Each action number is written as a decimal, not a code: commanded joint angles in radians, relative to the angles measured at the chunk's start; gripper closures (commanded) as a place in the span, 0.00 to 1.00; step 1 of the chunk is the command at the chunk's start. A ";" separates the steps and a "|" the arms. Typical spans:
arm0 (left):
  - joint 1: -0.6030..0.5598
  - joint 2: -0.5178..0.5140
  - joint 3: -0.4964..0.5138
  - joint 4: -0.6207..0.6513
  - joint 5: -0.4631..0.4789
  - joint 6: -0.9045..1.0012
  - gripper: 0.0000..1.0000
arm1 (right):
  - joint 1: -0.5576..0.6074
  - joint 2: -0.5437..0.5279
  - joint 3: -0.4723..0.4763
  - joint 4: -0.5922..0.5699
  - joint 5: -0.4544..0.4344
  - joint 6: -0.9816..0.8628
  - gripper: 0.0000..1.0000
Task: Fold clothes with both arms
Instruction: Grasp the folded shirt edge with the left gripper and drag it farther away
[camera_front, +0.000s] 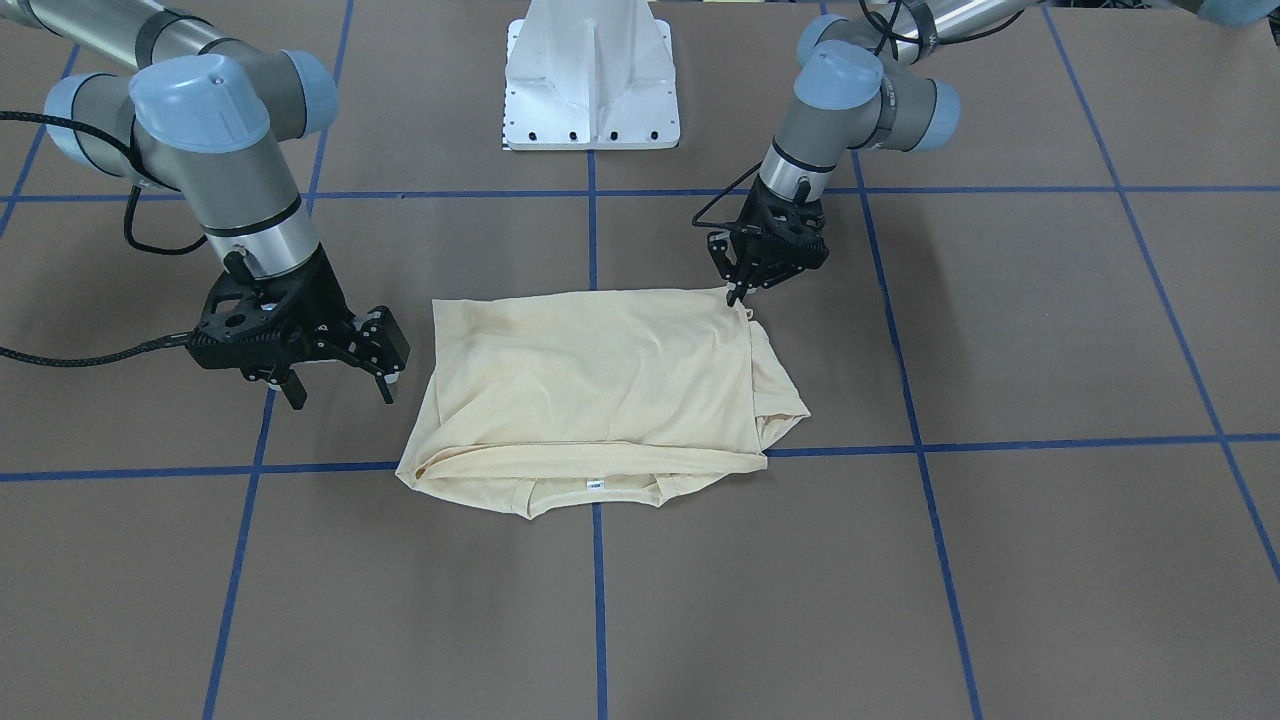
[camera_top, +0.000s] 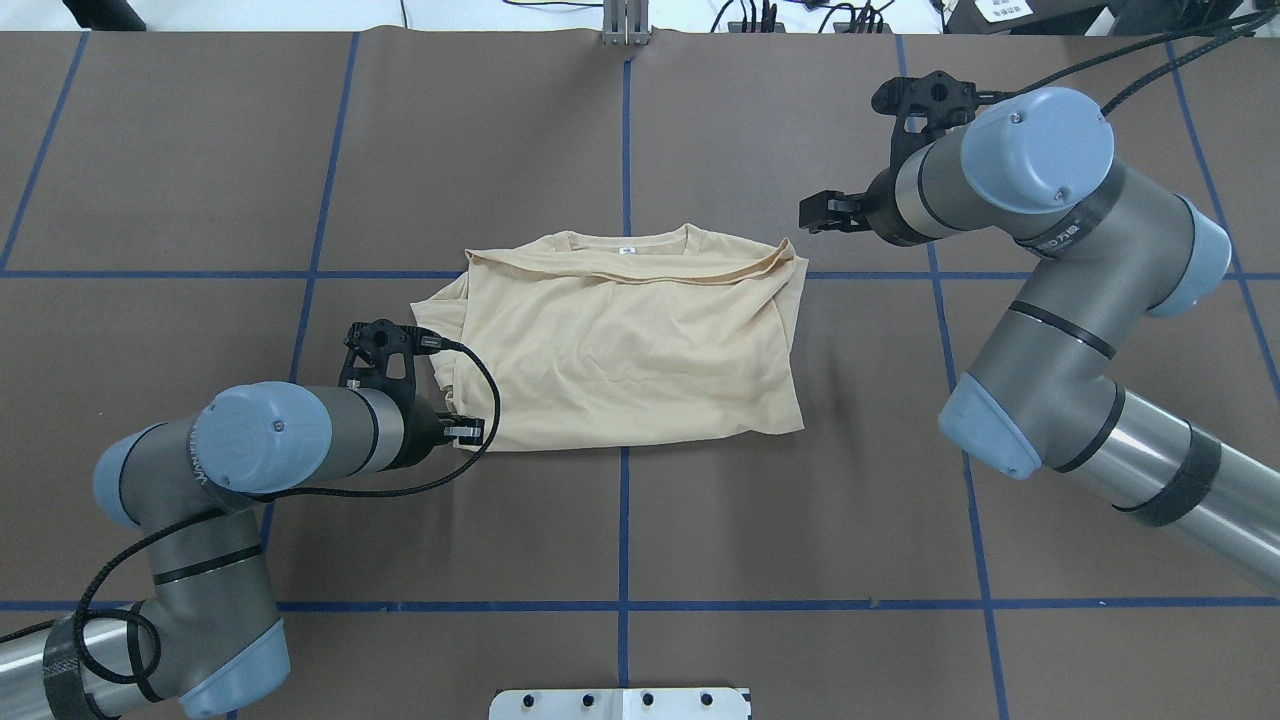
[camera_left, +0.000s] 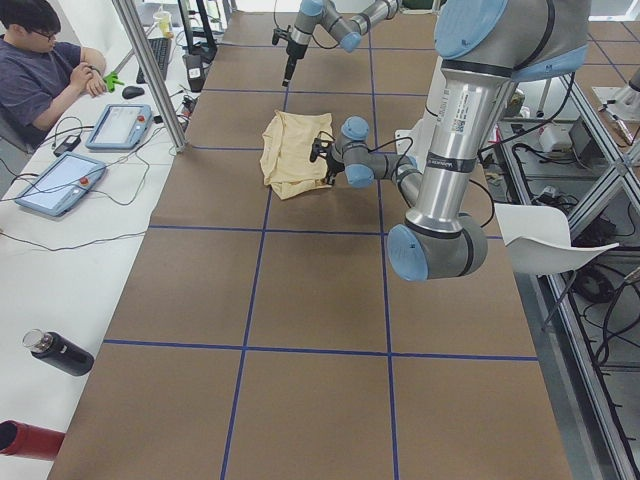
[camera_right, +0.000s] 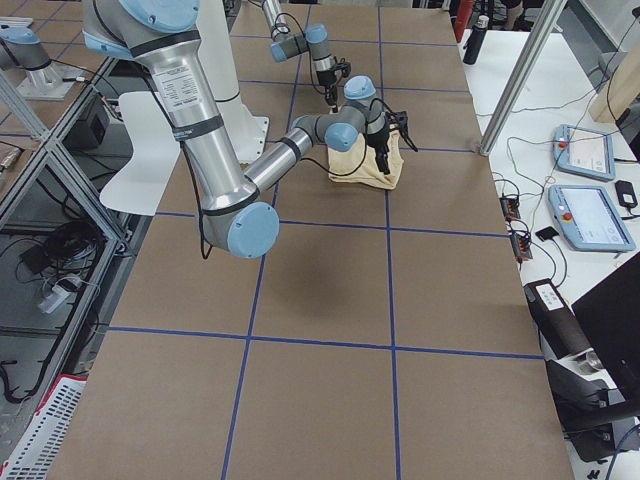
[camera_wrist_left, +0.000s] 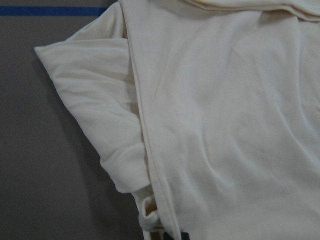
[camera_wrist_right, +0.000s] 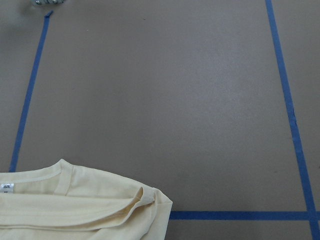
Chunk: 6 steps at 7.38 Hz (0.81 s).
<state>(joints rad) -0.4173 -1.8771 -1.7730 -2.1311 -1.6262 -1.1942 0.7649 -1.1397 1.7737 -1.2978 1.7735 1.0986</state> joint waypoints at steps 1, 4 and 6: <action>-0.058 0.003 -0.003 0.029 -0.001 0.087 1.00 | -0.003 0.002 -0.002 0.000 -0.002 0.004 0.00; -0.277 -0.122 0.195 0.040 -0.001 0.327 1.00 | -0.009 0.005 -0.003 0.000 -0.003 0.009 0.00; -0.407 -0.408 0.576 0.022 -0.001 0.442 1.00 | -0.015 0.006 -0.003 0.000 -0.005 0.009 0.00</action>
<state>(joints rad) -0.7387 -2.1040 -1.4329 -2.1008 -1.6274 -0.8385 0.7539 -1.1345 1.7703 -1.2977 1.7695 1.1071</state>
